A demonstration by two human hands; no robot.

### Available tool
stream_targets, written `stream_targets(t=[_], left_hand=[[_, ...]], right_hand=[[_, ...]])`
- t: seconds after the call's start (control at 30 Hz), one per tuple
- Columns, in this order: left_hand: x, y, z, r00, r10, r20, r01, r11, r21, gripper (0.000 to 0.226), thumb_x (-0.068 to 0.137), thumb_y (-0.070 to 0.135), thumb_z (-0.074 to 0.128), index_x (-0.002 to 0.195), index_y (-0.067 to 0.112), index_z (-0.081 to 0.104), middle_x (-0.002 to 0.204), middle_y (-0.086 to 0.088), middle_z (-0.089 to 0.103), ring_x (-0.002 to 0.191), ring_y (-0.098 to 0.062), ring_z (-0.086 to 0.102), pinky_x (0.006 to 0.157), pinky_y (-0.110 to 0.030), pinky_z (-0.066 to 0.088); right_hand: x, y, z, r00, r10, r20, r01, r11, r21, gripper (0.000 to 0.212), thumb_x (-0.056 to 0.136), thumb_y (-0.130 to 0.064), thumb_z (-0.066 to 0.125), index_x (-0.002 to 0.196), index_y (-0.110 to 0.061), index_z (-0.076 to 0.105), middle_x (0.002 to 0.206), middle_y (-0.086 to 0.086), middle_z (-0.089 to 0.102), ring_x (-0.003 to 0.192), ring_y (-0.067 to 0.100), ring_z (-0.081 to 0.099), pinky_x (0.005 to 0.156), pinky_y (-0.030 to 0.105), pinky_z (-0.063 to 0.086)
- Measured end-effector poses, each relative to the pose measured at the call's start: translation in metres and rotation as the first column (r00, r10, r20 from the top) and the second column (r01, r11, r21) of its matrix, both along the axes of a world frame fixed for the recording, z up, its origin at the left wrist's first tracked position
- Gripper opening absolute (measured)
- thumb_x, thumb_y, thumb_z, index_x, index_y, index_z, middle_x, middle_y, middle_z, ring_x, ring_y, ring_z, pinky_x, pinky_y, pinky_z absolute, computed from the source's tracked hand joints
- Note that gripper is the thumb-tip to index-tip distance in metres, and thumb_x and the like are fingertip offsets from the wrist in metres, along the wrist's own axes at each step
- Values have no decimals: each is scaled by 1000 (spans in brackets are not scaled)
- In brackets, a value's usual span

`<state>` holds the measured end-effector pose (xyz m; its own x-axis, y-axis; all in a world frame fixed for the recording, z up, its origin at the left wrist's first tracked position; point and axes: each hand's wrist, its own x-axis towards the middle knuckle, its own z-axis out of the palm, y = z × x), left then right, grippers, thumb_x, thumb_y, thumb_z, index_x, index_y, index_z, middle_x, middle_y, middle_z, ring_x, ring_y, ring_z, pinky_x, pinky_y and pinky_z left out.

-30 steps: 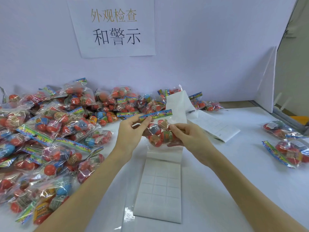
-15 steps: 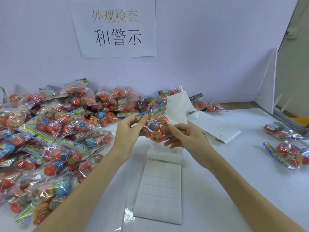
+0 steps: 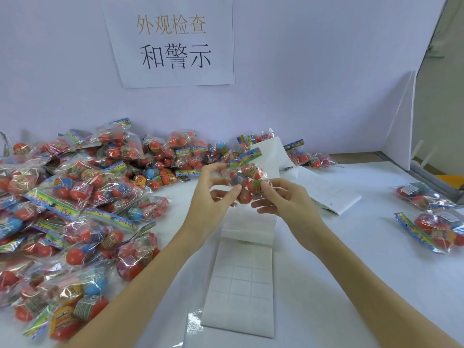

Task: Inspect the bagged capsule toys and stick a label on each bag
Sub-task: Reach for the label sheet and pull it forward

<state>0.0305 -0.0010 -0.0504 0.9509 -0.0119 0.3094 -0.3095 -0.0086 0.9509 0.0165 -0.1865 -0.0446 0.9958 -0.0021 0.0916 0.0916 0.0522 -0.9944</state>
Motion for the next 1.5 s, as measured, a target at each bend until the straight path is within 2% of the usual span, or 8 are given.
stream_targets(t=[0.23, 0.33, 0.4, 0.53, 0.67, 0.93, 1.07, 1.5], left_hand=[[3, 8, 2, 996, -70, 48, 70, 998, 12, 48, 106, 12, 59, 138, 46, 51, 111, -8, 67, 91, -28, 72, 76, -29, 60], [3, 8, 1, 984, -179, 12, 178, 981, 73, 26, 108, 17, 56, 124, 34, 68, 114, 4, 69, 103, -25, 70, 82, -29, 59], [4, 8, 0, 990, -141, 26, 138, 986, 94, 26, 106, 10, 57, 109, 29, 75, 102, 13, 72, 84, -16, 68, 73, -22, 56], [8, 11, -6, 995, 1, 102, -14, 991, 131, 34, 102, -2, 59, 92, 24, 79, 105, 4, 72, 77, -16, 68, 68, -24, 52], [9, 10, -11, 989, 112, 95, -126, 979, 158, 51, 97, -5, 62, 70, 33, 81, 102, -2, 62, 76, -9, 63, 71, -18, 50], [5, 11, -5, 998, 68, 2, -68, 983, 168, 29, 100, 2, 58, 102, 20, 80, 116, -11, 53, 81, 9, 58, 76, -11, 49], [6, 14, -12, 1000, 11, 14, -15, 916, 401, 12, 94, 26, 76, 101, 18, 81, 117, -1, 50, 109, 12, 52, 89, 0, 35], [10, 14, -15, 999, 41, -14, -30, 897, 442, 17, 100, 32, 67, 84, 30, 74, 118, 0, 54, 113, -4, 52, 83, 1, 33]], right_hand=[[-2, -1, 0, 992, 127, -13, -127, 990, -53, 26, 110, -14, 49, 113, 2, 69, 98, 14, 80, 87, 33, 78, 72, 30, 63], [-3, 3, -2, 985, 173, -18, -173, 984, -38, 28, 110, -18, 51, 114, 3, 69, 99, 15, 80, 87, 34, 78, 72, 30, 63], [-3, 5, -3, 975, 218, -27, -220, 972, -84, 28, 109, -26, 53, 118, -5, 69, 101, 12, 80, 91, 30, 78, 77, 30, 63], [-3, -2, -12, 921, 377, -98, -362, 735, -574, 62, 86, -38, 84, 138, -39, 50, 117, -13, 74, 110, -2, 66, 95, 13, 49], [1, -7, -16, 944, 328, -25, -257, 686, -681, 59, 85, -26, 85, 135, -36, 54, 117, -19, 70, 114, -3, 63, 105, 21, 48], [8, -13, -14, 965, 165, 205, 6, 766, -643, 15, 92, -22, 79, 98, -31, 69, 101, -18, 74, 97, -5, 65, 77, 7, 43], [9, -13, -13, 948, 132, 288, 76, 788, -611, 9, 96, -21, 74, 92, -30, 73, 89, -22, 72, 90, 0, 66, 75, 15, 49], [10, -12, -17, 855, 211, 473, 233, 660, -714, 31, 97, -12, 73, 124, -26, 76, 108, -5, 66, 92, 6, 56, 87, 17, 43]])
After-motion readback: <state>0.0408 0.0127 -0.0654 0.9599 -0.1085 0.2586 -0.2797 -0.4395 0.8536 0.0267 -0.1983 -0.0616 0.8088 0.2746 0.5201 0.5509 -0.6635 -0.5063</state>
